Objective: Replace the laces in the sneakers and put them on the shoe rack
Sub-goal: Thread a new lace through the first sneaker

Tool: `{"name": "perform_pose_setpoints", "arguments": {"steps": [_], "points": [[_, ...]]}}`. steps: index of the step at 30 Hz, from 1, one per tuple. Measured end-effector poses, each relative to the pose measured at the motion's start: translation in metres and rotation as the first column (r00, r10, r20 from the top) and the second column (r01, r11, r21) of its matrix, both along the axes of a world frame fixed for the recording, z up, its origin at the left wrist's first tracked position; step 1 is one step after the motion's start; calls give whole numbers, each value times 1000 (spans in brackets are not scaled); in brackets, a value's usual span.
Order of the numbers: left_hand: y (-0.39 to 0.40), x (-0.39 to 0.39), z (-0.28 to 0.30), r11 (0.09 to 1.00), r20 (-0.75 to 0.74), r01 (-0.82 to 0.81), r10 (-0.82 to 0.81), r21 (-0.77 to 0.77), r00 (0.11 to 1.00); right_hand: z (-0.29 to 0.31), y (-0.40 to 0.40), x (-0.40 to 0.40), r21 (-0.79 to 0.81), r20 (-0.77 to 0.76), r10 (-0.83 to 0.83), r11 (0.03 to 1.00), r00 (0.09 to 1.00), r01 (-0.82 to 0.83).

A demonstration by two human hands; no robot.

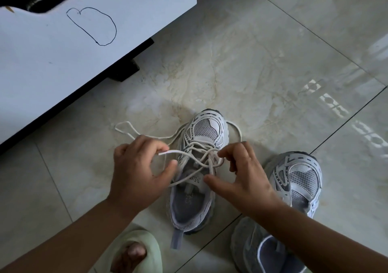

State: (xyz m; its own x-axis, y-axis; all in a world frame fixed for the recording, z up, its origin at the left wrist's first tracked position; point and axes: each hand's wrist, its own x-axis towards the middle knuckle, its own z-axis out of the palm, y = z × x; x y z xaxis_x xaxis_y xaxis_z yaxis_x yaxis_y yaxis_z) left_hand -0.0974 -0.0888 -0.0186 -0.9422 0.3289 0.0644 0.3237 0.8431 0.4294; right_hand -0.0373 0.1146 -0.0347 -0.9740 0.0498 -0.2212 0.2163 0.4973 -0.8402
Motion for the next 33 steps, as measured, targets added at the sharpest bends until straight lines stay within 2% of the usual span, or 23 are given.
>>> {"name": "perform_pose_setpoints", "arguments": {"steps": [2, 5, 9, 12, 20, 28, 30, 33], "points": [[11, 2, 3, 994, 16, 107, -107, 21, 994, -1, -3, 2, -5, 66, -72, 997, 995, 72], [31, 6, 1, 967, -29, 246, -248, -62, 968, -2, -10, 4, -22, 88, -106, 994, 990, 108], [45, 4, -2, 953, -34, 264, -272, -149, 962, -1, -15, 3, -17, 110, -143, 989, 984, 145], [41, 4, -3, 947, -43, 280, -290, -157, 956, 0, -18, 5, -26, 99, -168, 985, 981, 172], [4, -15, 3, 985, -171, -37, 8, -166, 985, 5, -17, 9, -45, 140, -225, 972, 964, 233], [-13, -18, -9, 974, -157, -47, 12, -220, 988, 5, -20, 13, -18, 140, -287, 956, 948, 292], [-11, -19, -10, 987, -117, -13, -6, -163, 993, 5, -21, 14, -26, 140, -287, 956, 948, 293], [-7, -15, -8, 991, 37, 82, -86, 102, 996, 4, -18, 19, -9, 124, -269, 962, 955, 272]]}}
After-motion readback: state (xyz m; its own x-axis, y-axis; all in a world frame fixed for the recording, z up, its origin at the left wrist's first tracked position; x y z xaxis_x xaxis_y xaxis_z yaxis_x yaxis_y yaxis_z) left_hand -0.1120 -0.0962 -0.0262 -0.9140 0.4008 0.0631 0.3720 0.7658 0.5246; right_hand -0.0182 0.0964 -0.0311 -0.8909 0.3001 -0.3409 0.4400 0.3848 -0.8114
